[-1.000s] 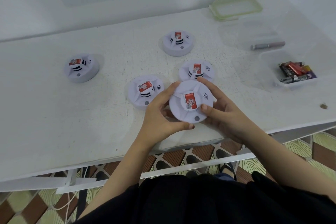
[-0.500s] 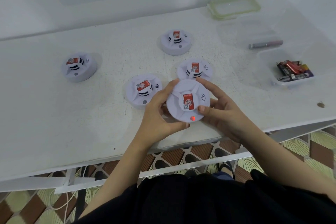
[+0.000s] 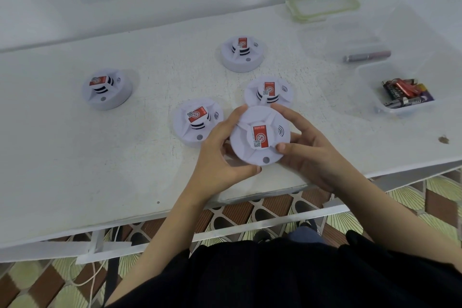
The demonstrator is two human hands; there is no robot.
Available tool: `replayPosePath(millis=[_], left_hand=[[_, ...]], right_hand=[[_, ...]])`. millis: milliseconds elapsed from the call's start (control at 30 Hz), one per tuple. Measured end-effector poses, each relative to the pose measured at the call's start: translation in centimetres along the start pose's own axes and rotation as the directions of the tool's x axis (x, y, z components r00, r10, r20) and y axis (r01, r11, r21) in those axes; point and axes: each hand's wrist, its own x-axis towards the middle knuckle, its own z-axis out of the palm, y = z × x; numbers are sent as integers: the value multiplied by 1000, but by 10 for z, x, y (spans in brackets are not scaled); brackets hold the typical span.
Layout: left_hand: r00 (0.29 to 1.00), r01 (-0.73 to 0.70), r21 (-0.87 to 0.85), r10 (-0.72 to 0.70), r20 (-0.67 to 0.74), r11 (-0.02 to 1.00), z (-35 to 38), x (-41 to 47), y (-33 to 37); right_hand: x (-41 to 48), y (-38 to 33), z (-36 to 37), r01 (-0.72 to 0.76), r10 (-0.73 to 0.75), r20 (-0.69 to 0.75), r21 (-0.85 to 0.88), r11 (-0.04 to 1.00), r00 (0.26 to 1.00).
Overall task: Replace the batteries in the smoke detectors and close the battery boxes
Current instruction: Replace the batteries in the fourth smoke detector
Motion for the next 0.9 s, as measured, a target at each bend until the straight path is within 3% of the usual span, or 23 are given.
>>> replayPosePath(millis=[900], left_hand=[[1000,2,36,-2,-3,999,7,-2,2]], right_hand=[[-2,1,-1,-6,6,4,28,1000,1000]])
